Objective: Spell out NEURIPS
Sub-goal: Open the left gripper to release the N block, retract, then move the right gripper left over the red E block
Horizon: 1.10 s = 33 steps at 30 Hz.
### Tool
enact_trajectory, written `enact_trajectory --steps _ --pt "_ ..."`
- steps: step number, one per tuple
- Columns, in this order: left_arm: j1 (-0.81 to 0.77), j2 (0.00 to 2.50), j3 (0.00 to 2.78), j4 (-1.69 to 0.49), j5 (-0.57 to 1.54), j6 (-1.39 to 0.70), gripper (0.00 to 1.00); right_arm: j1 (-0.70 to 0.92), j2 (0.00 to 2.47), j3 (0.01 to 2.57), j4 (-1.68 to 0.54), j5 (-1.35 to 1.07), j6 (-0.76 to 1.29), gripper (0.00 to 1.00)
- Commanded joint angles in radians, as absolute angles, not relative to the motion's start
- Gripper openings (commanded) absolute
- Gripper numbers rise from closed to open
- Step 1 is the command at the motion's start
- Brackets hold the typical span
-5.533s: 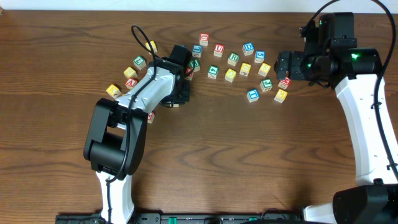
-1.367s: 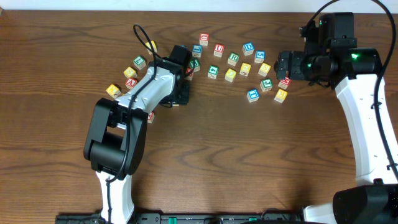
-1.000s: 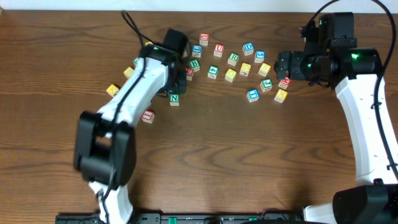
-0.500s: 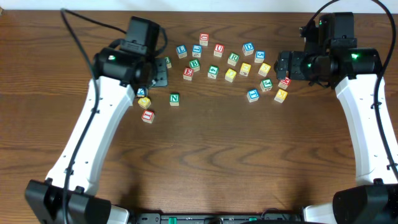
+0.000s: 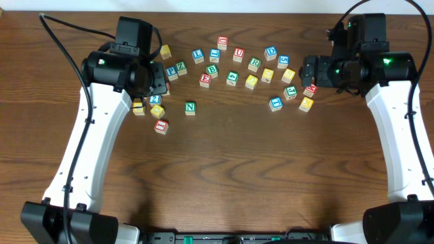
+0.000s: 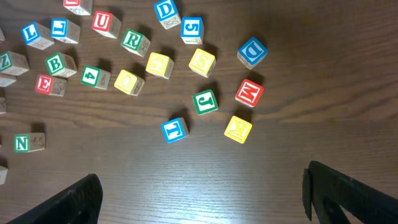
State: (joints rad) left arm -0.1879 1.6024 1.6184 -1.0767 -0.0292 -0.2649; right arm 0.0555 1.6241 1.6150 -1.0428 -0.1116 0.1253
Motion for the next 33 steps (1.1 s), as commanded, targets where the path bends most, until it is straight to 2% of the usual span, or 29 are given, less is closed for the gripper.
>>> enact_trajectory --steps 1,33 --pt "-0.186 1.593 1.639 -1.087 -0.035 -0.267 0.49 0.047 1.622 1.634 -1.036 -0.115 0.134 0.99" --pt "-0.186 1.594 1.639 -1.088 -0.035 -0.267 0.5 0.077 1.622 1.634 -1.051 -0.149 0.191 0.99"
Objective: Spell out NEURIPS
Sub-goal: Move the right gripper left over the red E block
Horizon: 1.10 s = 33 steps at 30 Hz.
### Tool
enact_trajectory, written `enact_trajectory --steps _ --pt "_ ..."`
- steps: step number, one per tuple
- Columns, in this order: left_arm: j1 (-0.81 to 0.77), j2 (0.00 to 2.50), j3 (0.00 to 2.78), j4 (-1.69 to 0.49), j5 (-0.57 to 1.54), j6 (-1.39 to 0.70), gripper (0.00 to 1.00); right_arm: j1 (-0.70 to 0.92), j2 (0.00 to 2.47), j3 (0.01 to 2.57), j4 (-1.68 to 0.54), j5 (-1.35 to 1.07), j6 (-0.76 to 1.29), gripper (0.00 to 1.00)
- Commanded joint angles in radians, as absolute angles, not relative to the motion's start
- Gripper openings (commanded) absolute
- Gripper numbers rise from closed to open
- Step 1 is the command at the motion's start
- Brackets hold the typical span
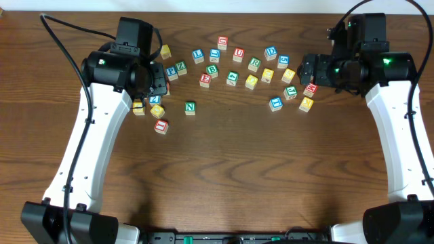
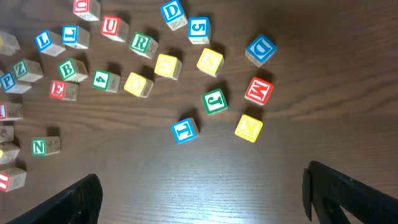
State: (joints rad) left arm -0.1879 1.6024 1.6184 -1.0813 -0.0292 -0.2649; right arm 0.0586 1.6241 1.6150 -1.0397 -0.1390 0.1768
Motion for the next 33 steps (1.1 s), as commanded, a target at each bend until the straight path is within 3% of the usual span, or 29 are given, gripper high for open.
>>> enact_trajectory --steps 1,17,28,33 --pt "-0.186 1.594 1.639 -1.088 -0.035 -0.267 0.5 0.083 1.622 1.634 -1.056 -0.15 0.191 0.99" --pt "-0.186 1.594 1.639 -1.087 -0.035 -0.267 0.59 0.154 1.632 1.657 -1.057 -0.176 0.242 0.98" --pt "-0.186 1.594 1.639 -1.087 -0.035 -0.267 0.61 0.208 1.947 2.168 -1.324 -0.166 0.239 0.91" --pt "-0.186 1.594 1.639 -1.089 -0.035 -0.267 0.61 0.248 2.075 2.301 -1.32 -0.164 0.254 0.9"
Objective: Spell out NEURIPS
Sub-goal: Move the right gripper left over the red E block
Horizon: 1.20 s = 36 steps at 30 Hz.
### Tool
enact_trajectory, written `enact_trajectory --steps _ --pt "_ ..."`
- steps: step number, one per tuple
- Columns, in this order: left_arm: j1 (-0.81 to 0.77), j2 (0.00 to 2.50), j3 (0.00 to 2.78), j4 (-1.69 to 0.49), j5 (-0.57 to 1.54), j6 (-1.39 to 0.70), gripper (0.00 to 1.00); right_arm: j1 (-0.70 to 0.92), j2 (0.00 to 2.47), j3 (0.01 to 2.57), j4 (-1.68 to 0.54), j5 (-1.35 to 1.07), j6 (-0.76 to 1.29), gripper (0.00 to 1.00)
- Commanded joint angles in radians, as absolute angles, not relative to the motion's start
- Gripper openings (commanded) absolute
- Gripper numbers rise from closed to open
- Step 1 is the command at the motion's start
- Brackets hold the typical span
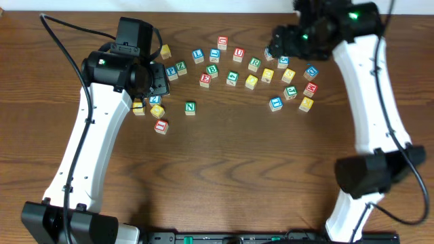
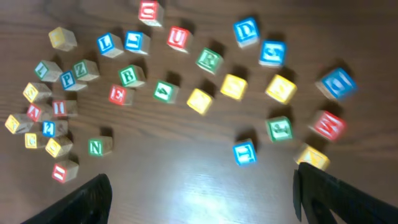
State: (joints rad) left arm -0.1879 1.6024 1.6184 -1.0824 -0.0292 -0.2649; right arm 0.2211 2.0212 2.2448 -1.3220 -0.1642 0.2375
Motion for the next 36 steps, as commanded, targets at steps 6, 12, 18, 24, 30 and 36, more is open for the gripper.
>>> enact_trajectory --steps 6,12,18,24,30,36 --pt "-0.186 1.594 1.639 -1.095 -0.035 -0.267 0.61 0.297 2.142 2.305 -1.25 -0.163 0.261 0.9" --pt "-0.186 1.594 1.639 -1.102 -0.035 -0.267 0.61 0.325 2.152 2.302 -1.225 -0.159 0.297 0.88" --pt "-0.186 1.594 1.639 -1.104 -0.035 -0.267 0.61 0.331 2.157 2.302 -1.217 -0.16 0.351 0.83" --pt "-0.139 1.594 1.639 -1.102 -0.091 -0.267 0.61 0.387 2.214 2.302 -1.102 -0.187 0.399 0.81" --pt "-0.022 1.594 1.639 -1.112 -0.091 -0.267 0.61 0.48 2.328 2.302 -0.992 -0.144 0.49 0.77" --pt "0.01 1.594 1.639 -1.129 -0.091 -0.267 0.61 0.543 2.436 2.302 -0.941 -0.078 0.59 0.69"
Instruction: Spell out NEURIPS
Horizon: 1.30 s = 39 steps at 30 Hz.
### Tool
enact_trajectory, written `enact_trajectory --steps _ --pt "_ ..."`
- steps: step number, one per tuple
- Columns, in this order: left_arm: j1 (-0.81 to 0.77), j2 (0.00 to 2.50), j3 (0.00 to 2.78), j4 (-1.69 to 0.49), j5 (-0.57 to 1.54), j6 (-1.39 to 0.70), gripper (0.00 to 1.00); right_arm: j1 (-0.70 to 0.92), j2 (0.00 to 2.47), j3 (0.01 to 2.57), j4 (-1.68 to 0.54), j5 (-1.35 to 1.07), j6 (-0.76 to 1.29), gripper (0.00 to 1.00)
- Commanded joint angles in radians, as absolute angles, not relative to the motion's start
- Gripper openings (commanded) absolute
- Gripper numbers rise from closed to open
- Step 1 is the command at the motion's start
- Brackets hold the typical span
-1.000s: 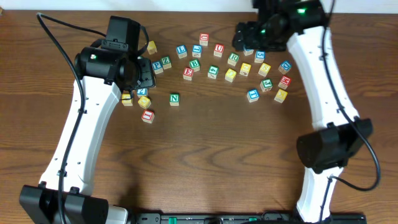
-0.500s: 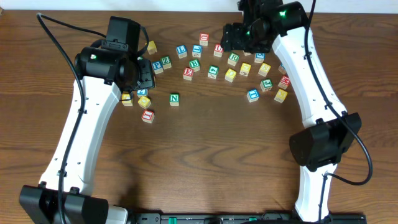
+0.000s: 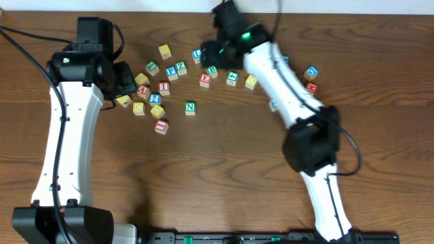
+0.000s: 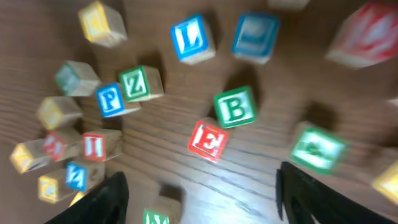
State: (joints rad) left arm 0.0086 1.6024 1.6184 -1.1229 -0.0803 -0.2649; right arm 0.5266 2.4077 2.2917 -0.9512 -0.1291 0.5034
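Note:
Lettered wooden blocks lie scattered across the far half of the table. A green N (image 3: 190, 107) sits alone nearer the front, and shows as the green N (image 4: 155, 218) at the bottom edge of the right wrist view. Red E (image 4: 208, 140), green B (image 4: 235, 107), blue P (image 4: 110, 99), green Z (image 4: 135, 84), red I (image 4: 93, 145) and blue L (image 4: 189, 38) lie below my right gripper (image 4: 205, 202), which hangs open and empty above them. My left gripper (image 3: 127, 76) hovers by the left cluster, and its jaws are hidden. The right arm hides the U and R blocks.
A left cluster of yellow, red and blue blocks (image 3: 146, 95) lies beside the left gripper. A separate red block (image 3: 161, 125) lies nearer the front. Blue and red blocks (image 3: 311, 71) remain at the far right. The right arm (image 3: 285, 81) stretches diagonally over the middle blocks.
My right gripper has gone from above the right-hand blocks to above the E, B, P and Z blocks left of centre. The left arm has shifted left, uncovering blocks near the left cluster.
My right gripper first stood open over the right cluster, by J, T, M and K, with the left arm still by the left cluster. It then viewed the whole spread from the far side. Now it hangs open over E and B, holding nothing. No block has moved.

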Motion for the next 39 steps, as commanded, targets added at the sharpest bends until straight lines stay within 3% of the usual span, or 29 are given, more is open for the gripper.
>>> enact_trajectory --steps 1,18,34,39 --pt "0.01 1.594 1.639 -1.128 -0.091 -0.267 0.61 0.551 2.453 2.302 -0.939 -0.075 0.6 0.68" --pt "0.01 1.594 1.638 -1.129 -0.091 -0.267 0.61 0.604 2.588 2.302 -0.881 0.046 0.642 0.61" --pt "0.01 1.594 1.638 -1.129 -0.091 -0.266 0.61 0.619 2.616 2.302 -0.833 0.094 0.604 0.43" --pt "0.01 1.594 1.638 -1.129 -0.091 -0.267 0.61 0.619 2.616 2.302 -0.834 0.1 0.565 0.32"
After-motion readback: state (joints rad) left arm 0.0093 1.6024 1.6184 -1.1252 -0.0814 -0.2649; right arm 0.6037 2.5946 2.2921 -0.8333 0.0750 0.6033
